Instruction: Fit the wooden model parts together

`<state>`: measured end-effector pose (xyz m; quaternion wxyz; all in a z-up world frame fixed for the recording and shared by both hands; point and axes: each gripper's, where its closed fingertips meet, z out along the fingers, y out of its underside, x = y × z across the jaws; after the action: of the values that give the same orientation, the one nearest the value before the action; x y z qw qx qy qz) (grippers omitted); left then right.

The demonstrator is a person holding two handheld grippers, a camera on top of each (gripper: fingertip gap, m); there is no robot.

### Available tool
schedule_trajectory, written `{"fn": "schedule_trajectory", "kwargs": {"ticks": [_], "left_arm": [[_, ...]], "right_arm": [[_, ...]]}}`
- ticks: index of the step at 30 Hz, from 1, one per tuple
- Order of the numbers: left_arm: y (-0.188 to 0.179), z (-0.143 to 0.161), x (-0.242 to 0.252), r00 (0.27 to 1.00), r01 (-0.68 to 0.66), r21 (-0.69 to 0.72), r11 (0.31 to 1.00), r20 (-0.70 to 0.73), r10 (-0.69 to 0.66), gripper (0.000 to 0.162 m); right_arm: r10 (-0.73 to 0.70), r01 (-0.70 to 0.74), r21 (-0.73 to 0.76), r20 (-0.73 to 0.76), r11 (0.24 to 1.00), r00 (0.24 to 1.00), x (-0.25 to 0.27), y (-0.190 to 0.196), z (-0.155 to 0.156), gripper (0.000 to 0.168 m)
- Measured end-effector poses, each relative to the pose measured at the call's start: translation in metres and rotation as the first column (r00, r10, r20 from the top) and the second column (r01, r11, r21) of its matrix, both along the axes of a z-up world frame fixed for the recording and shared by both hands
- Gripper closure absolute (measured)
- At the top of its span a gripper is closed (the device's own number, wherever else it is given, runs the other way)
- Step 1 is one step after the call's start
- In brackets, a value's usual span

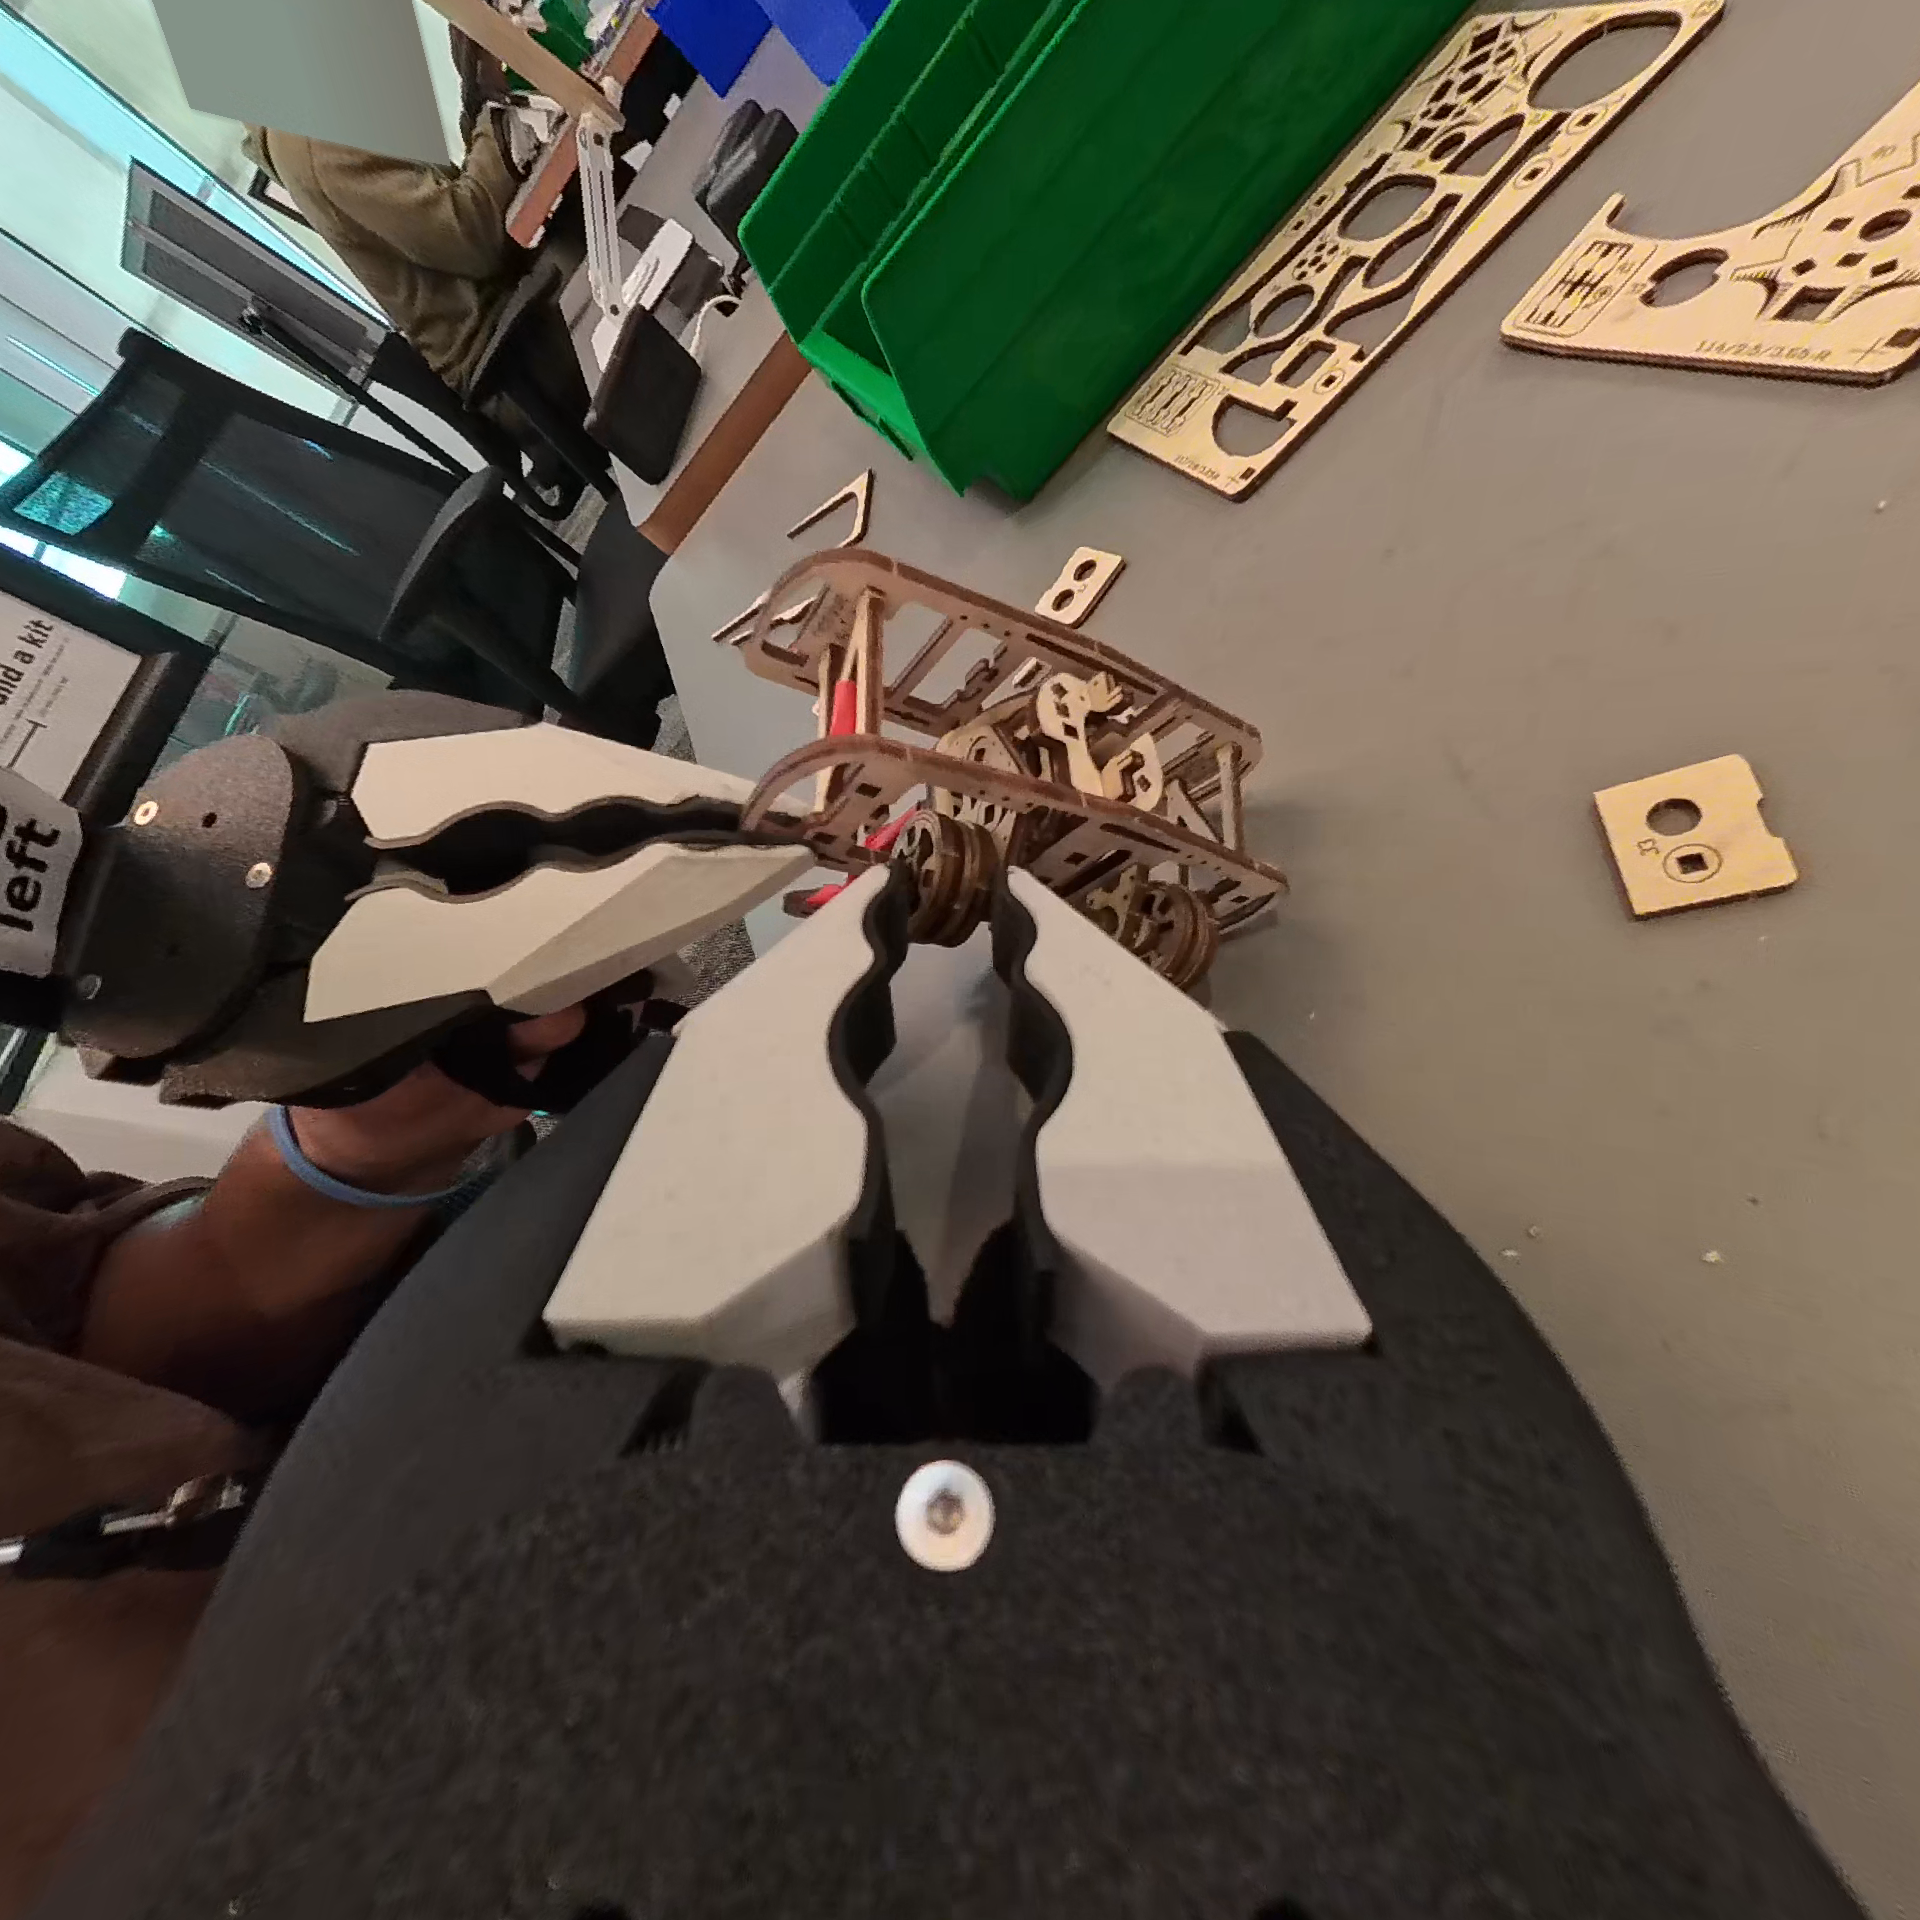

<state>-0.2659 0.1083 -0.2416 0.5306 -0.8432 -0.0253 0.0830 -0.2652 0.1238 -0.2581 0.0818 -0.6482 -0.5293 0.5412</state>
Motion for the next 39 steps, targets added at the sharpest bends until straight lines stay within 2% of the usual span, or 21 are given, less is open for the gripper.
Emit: {"fn": "schedule_trajectory", "kwargs": {"ticks": [9, 15, 20, 23, 32, 34, 39], "left_arm": [[0.000, 0.003, -0.003, 1.000, -0.009, 0.014, 1.000, -0.017, 0.009, 0.162], [0.002, 0.005, 0.003, 1.000, 0.002, 0.017, 1.000, -0.027, -0.002, 0.162], [0.001, 0.011, 0.003, 1.000, -0.006, 0.051, 0.999, -0.011, 0.006, 0.162], [0.001, 0.015, 0.004, 1.000, -0.010, 0.071, 0.997, -0.005, 0.010, 0.162], [0.006, 0.017, 0.016, 1.000, 0.023, 0.083, 0.996, -0.006, -0.022, 0.162], [0.007, 0.018, 0.018, 1.000, 0.028, 0.086, 0.996, -0.009, -0.027, 0.162], [0.007, 0.018, 0.021, 0.999, 0.035, 0.084, 0.996, -0.021, -0.033, 0.162]], "right_arm": [[-0.022, 0.024, -0.195, 0.012, 0.981, 1.000, -0.003, -0.002, 0.000, 0.152], [-0.038, 0.042, -0.232, 0.021, 0.972, 0.999, 0.006, 0.000, 0.000, 0.149], [-0.064, 0.059, -0.207, -0.015, 0.976, 0.998, 0.018, 0.007, 0.010, 0.146], [-0.088, 0.085, -0.197, -0.010, 0.977, 0.996, 0.026, 0.011, 0.009, 0.139], [-0.139, 0.139, -0.302, 0.020, 0.943, 0.990, 0.031, 0.008, -0.003, 0.104], [-0.150, 0.150, -0.354, 0.029, 0.923, 0.988, 0.029, 0.010, -0.006, 0.096], [-0.143, 0.136, -0.478, 0.022, 0.868, 0.989, 0.026, 0.011, -0.008, 0.090]]}}
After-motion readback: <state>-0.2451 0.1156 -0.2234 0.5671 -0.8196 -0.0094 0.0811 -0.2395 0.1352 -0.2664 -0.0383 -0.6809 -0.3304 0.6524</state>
